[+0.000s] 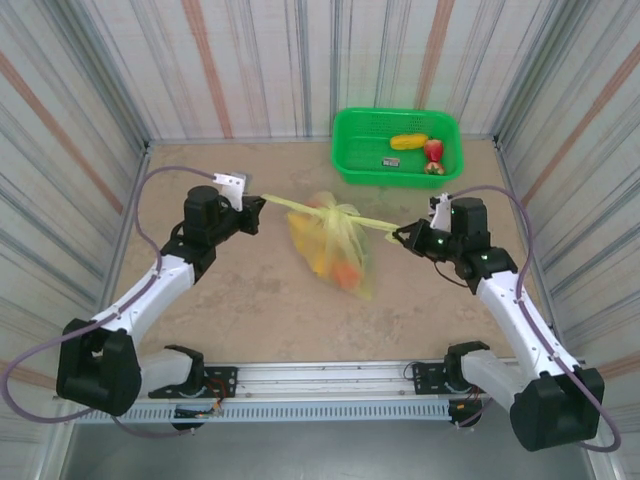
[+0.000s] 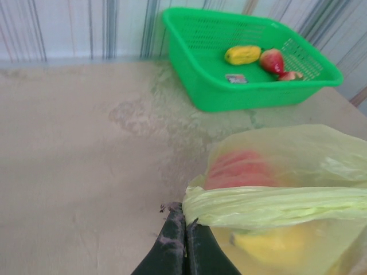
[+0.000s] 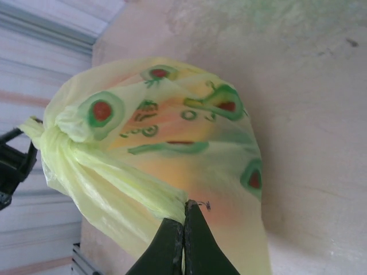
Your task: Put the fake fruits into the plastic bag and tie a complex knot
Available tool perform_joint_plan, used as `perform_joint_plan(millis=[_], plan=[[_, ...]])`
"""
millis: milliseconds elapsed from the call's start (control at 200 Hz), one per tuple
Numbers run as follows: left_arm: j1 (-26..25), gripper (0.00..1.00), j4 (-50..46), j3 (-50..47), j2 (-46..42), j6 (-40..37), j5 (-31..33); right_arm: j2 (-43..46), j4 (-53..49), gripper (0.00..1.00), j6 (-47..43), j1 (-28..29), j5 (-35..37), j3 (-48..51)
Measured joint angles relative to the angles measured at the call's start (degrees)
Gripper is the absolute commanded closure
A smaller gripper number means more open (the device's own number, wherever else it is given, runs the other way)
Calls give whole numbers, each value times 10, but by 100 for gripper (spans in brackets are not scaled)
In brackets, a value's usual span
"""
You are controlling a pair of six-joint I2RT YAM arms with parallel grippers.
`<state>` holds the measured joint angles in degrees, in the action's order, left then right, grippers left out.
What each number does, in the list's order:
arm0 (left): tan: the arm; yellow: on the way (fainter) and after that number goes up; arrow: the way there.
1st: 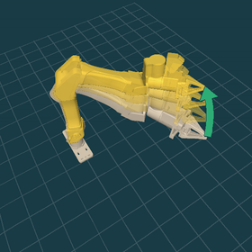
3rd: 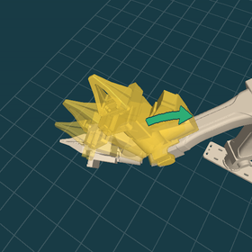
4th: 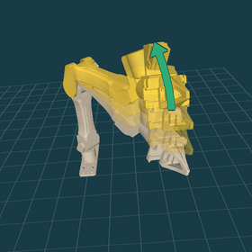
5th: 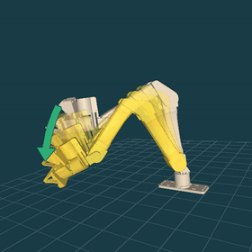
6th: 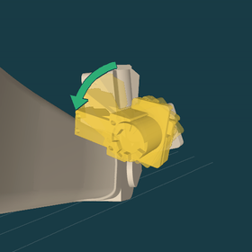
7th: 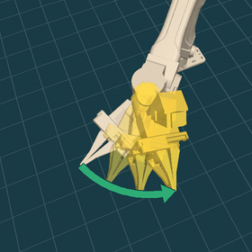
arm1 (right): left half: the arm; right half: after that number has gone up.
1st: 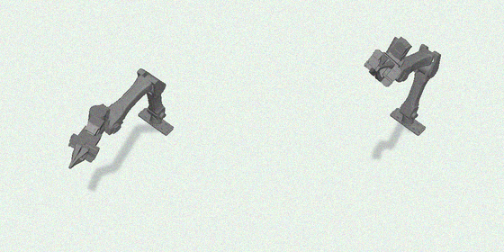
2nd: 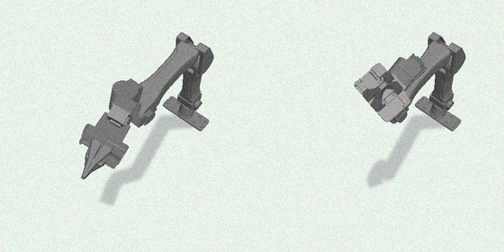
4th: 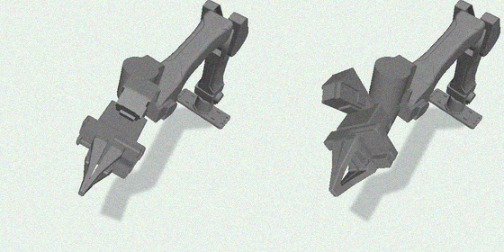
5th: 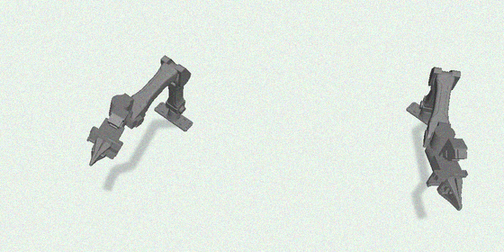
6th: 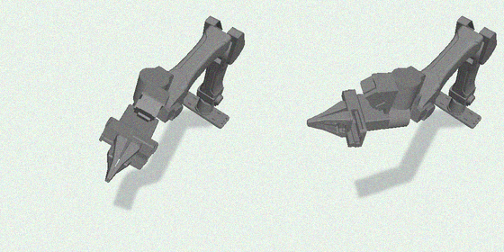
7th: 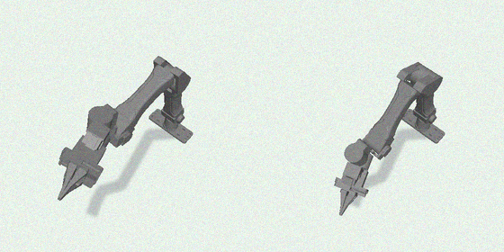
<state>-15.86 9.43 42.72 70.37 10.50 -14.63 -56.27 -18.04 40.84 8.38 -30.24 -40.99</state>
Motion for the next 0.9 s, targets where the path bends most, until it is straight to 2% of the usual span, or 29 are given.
perform_joint_plan(millis=[396,576,666,696,741,801,832,897], plan=[[4,100,11,-9,22,35,1,9,26,100,11,-52,-9,47],[2,100,23,-9,49,34,-7,2,32,100,2,-51,-10,49],[-14,100,23,-2,75,30,13,0,29,100,-6,-34,23,49],[-20,100,21,1,80,31,24,0,28,93,-6,-28,36,49],[-26,88,17,4,81,31,37,0,26,75,-8,-19,50,47],[-28,62,8,9,76,35,60,0,18,54,-11,-12,72,41],[-26,51,1,13,72,33,72,0,14,47,-11,-13,83,37],[-22,34,-16,21,56,34,89,1,4,34,-15,-13,102,24]])
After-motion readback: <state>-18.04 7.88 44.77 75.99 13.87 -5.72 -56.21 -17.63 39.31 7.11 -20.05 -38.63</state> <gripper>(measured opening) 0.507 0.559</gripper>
